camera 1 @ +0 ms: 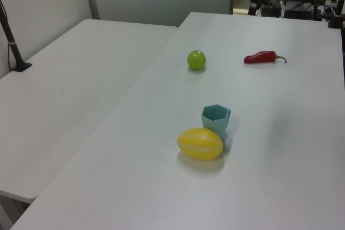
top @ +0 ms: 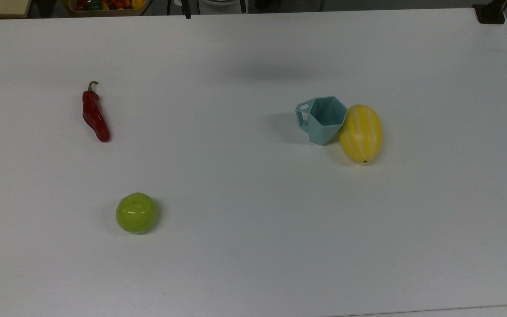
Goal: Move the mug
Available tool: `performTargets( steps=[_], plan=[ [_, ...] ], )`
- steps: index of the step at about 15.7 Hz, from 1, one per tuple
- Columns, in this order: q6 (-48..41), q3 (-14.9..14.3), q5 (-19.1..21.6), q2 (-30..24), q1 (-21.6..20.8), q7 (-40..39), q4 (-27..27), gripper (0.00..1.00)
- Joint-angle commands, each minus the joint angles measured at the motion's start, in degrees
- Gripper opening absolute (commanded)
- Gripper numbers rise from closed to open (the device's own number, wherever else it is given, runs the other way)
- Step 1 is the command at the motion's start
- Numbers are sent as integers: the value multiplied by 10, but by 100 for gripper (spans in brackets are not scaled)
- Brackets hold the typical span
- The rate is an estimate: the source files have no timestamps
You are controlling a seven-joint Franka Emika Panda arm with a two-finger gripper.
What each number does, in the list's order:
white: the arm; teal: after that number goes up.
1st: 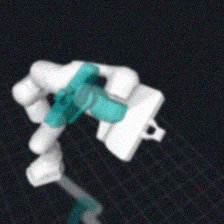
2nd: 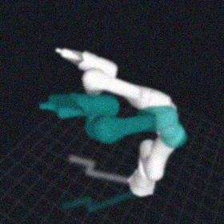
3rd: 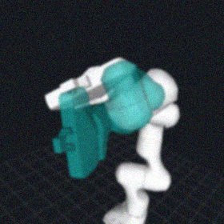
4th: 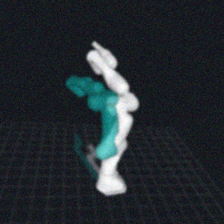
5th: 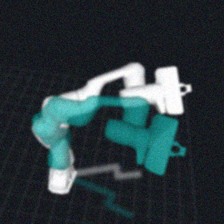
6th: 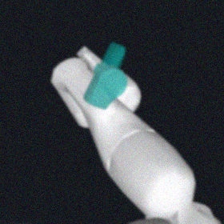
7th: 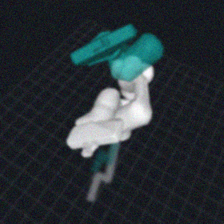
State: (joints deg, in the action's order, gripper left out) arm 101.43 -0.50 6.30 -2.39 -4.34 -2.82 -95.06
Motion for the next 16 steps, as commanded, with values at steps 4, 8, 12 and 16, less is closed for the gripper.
performTargets(
  steps=[4,8,12,16],
  plan=[
    [-3,0,3,-1,-4,-7,2,100],
    [-1,1,3,-1,-5,-7,2,100],
    [-4,1,3,-1,-5,-10,1,100],
    [-3,4,3,-2,-4,-23,-4,100]
  ],
)
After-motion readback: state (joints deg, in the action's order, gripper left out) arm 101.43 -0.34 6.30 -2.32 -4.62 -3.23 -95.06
